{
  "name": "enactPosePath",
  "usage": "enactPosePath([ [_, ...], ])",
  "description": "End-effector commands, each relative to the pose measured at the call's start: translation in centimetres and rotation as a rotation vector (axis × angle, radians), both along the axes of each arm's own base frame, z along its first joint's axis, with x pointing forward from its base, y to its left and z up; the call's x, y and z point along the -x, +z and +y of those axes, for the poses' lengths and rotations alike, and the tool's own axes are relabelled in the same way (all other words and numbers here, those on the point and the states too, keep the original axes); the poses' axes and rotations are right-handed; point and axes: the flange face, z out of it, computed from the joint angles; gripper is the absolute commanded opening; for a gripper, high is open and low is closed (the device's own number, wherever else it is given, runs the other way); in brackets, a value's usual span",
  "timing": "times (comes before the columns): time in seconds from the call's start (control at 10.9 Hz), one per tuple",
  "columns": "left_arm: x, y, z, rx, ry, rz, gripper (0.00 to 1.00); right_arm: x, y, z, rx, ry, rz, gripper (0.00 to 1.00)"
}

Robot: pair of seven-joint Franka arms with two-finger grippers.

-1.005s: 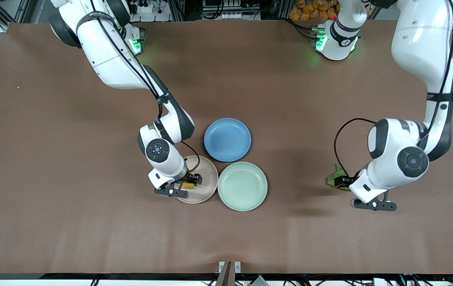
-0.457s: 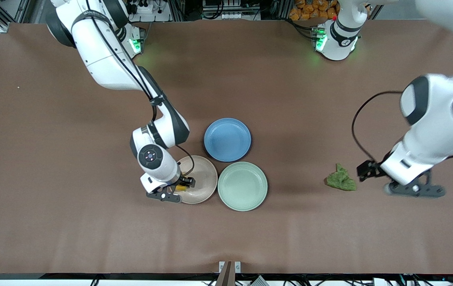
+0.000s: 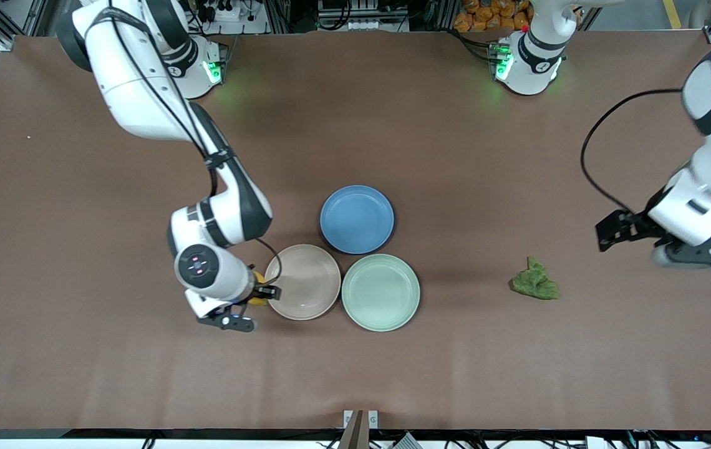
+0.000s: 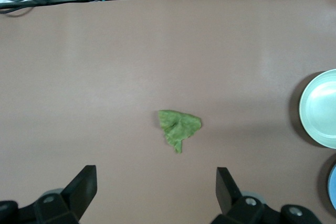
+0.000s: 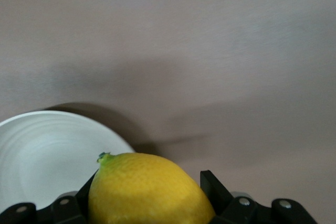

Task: Pick lemon and lettuce from plates
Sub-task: 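Lift the lemon with the right gripper while the left gripper withdraws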

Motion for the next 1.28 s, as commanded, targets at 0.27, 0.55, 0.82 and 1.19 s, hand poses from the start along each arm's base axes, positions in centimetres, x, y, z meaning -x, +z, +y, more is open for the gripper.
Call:
enactPosePath([
  [0.27,3.8,4.7,0.9,0.006,0.113,0.021,1.0,-2.6,7.6,-13.5,-0.027,0.187,0.05,0.48],
  [0.55,4.1,4.9,1.1,0.003,0.114,0.034,1.0,-2.7,8.2,-19.5,-0.02,0.176,0.093,0.48],
  [0.82,4.7,5.7,1.1,0.001,0.115,0.035,1.0,-2.4,7.2,-24.8,-0.028,0.154,0.136,0.49],
  [1.19,4.7,6.0,1.2,-0.01,0.072,0.031,1.0,-1.8,5.8,-27.1,-0.027,0.147,0.155,0.49],
])
